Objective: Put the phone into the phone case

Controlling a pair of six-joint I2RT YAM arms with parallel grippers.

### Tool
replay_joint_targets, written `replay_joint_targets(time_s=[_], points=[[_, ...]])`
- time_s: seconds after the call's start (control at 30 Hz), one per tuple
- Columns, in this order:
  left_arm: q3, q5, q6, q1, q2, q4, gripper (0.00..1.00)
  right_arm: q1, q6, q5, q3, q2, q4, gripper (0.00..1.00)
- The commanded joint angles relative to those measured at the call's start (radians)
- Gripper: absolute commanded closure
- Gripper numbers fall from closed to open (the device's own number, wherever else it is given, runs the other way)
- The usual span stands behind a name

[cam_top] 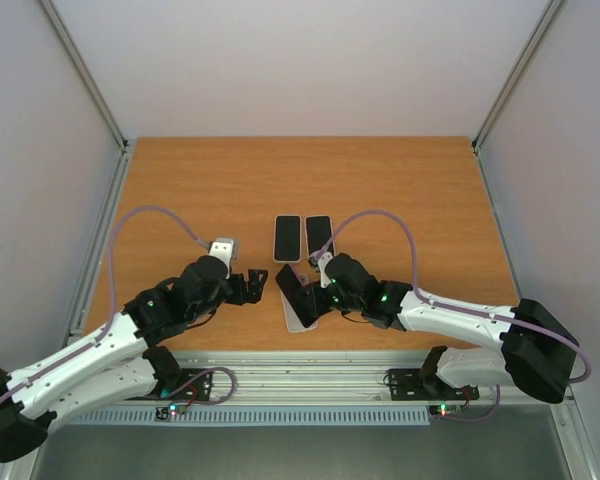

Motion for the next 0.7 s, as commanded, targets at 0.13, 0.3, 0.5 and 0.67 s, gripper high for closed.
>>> replay_joint_targets(time_s=[0.13,0.3,0.5,0.67], points=[[-0.140,0.054,-0.189,0.003,0.088,0.258,0.01,0.025,0.199,0.169,-0.070,0.021,0.169,0.99],[-0.210,0.097,-0.248,0.002,0.123,0.364,0.01,0.025,0.242,0.204,-0.087,0.031,0.191,0.99],[-0.271,0.124,-0.265,0.003,0.153,0.443,0.01,0.041,0.282,0.194,-0.076,0.083,0.213,0.99],[-0.284,0.150,-0.266,0.004,0.224,0.507,0.01,0.044,0.318,0.221,-0.085,0.111,0.236,0.99]])
